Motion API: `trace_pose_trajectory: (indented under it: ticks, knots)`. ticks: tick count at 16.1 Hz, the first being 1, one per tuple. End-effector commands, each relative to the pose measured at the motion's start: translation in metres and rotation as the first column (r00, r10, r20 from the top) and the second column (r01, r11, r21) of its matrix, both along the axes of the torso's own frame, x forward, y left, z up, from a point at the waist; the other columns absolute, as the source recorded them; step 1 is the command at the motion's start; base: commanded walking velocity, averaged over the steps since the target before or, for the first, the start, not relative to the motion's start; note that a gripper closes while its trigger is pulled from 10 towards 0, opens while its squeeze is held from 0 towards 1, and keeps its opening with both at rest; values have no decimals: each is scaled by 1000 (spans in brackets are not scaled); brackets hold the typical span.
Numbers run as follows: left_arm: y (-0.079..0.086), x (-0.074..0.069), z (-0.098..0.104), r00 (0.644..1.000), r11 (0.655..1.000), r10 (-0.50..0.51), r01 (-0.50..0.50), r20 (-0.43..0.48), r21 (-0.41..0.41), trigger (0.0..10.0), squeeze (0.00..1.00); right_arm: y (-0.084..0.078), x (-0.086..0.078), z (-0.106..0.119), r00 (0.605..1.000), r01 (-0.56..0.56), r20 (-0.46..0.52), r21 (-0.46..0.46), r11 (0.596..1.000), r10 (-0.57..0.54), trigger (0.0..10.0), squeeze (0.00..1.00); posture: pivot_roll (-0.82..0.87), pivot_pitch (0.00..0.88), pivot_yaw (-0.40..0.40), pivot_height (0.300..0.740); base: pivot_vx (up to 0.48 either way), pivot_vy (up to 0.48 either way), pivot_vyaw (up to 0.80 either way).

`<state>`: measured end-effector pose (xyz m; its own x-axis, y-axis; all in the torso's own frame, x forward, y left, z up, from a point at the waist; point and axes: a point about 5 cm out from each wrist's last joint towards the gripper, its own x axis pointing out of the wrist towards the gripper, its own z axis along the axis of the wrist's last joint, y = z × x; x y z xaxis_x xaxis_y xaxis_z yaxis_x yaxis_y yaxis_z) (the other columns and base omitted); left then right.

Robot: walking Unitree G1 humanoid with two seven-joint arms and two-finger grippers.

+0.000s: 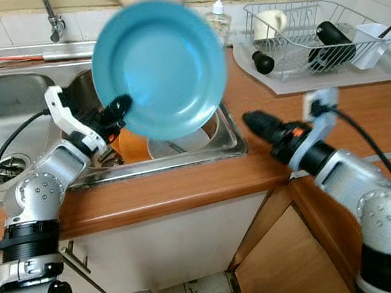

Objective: Kitchen organization

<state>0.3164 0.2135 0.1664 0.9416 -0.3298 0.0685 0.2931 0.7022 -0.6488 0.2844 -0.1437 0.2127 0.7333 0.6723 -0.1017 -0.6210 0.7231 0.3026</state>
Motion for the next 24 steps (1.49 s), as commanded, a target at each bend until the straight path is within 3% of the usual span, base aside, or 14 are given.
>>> trace_pose_trajectory:
  ticks: [1,5,12,14,16,22,23,24]
  knots:
    - [4,7,9,999,997,48,-49,15,65,0,0,7,-6,0,998,-56,29,-85,995,58,10000,0,-67,0,71,740,0,0,0]
    - [13,18,-5,983,969,159,-137,-93,205,0,0,14,-14,-10,990,-126,32,-225,966,136,10000,0,-69,0,69,740,0,0,0]
    - [6,25,-23,957,966,170,-115,-234,232,0,0,18,-15,-18,985,-156,27,-288,945,171,10000,0,-73,0,66,740,0,0,0]
    - [3,26,-27,952,965,162,-98,-258,243,1843,0,18,-16,-18,985,-158,25,-294,943,173,10000,0,-74,0,67,740,0,0,0]
    - [3,28,-30,940,961,171,-93,-295,260,10000,0,19,-16,-19,984,-159,24,-300,941,174,10000,0,-75,0,69,740,0,0,0]
    - [-3,32,-42,908,944,145,-8,-393,330,10000,0,20,-15,-21,984,-159,25,-313,936,176,10000,0,-74,0,70,740,0,0,0]
    - [-4,32,-43,907,945,137,0,-397,327,10000,180,21,-15,-21,984,-158,26,-313,937,175,10000,0,-74,0,70,740,0,0,0]
    - [-4,32,-43,907,948,132,3,-401,319,10000,875,21,-15,-21,984,-157,26,-312,937,174,10000,0,-80,0,76,740,0,0,0]
